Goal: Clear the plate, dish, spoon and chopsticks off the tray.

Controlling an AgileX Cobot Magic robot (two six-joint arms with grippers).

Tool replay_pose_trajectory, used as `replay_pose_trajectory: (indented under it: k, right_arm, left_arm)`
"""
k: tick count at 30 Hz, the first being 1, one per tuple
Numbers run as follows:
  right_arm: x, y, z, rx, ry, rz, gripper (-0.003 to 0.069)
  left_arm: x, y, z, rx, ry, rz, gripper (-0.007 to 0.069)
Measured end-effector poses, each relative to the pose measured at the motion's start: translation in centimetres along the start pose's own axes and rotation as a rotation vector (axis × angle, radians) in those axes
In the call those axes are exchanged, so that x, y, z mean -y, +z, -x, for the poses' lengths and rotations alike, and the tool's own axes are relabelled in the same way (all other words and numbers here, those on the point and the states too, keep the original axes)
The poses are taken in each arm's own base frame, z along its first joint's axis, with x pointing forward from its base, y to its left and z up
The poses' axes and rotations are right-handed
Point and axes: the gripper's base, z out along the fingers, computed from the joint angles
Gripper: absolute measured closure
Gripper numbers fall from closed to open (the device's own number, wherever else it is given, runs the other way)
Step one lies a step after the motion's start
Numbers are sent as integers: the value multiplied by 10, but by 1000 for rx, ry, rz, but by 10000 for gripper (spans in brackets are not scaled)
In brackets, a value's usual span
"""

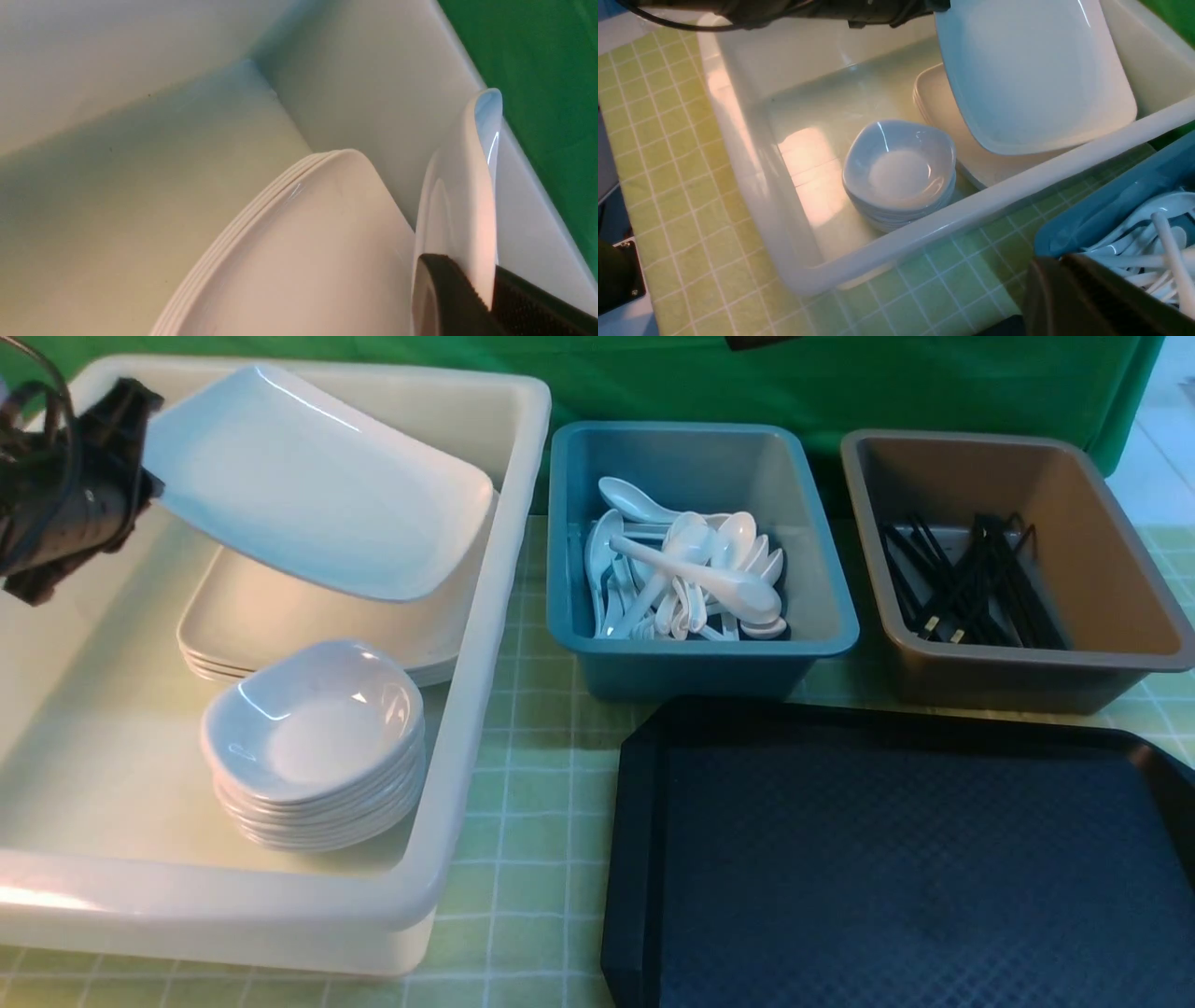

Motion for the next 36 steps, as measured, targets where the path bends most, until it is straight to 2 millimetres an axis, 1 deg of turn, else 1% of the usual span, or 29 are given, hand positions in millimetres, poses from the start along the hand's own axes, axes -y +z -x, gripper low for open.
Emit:
replay_pose_trajectory:
  k: [7,12,15,16,18,19,20,21,22,23,24,26,28,36]
  right_arm:
    - [0,0,0,-1,-1,-3,651]
    - [0,0,0,-4,-2,-1,651]
    - [0,0,-1,-9,-2,0,651]
    - [0,0,-1,-11,-2,1,651]
    - [0,0,-1,-15,-2,3,651]
    - [0,0,-2,-18,-2,4,651]
    - [0,0,-2,-18,-2,4,651]
    - [0,0,-2,-18,-2,5,651]
    - [0,0,-2,-20,-2,5,651]
    - [-1,0,-2,-21,-2,6,651]
    - [-1,0,-2,-23,-2,7,651]
    - [-1,0,-2,-23,-2,7,651]
    - [-1,0,-2,-23,-3,7,651]
    - [-1,0,-2,-24,-3,7,651]
  left_arm:
    - [-11,14,-16,-91,25,37,618]
    - [-16,19,-19,-112,30,51,600]
    - [-16,19,-22,-127,45,51,546]
    - [-16,19,-23,-143,56,50,517]
    - [-17,19,-24,-171,82,51,440]
    - [-19,19,-25,-194,99,55,380]
    - [-20,19,-25,-198,101,56,372]
    - [-21,18,-24,-212,112,59,337]
    - [-24,17,-22,-226,131,66,279]
    - [-24,17,-21,-231,139,66,264]
    - [-26,14,-17,-232,155,70,222]
    - [-27,10,-9,-225,179,69,173]
    - [-24,3,-2,-217,231,61,137]
    - [-11,-18,5,-222,349,24,134]
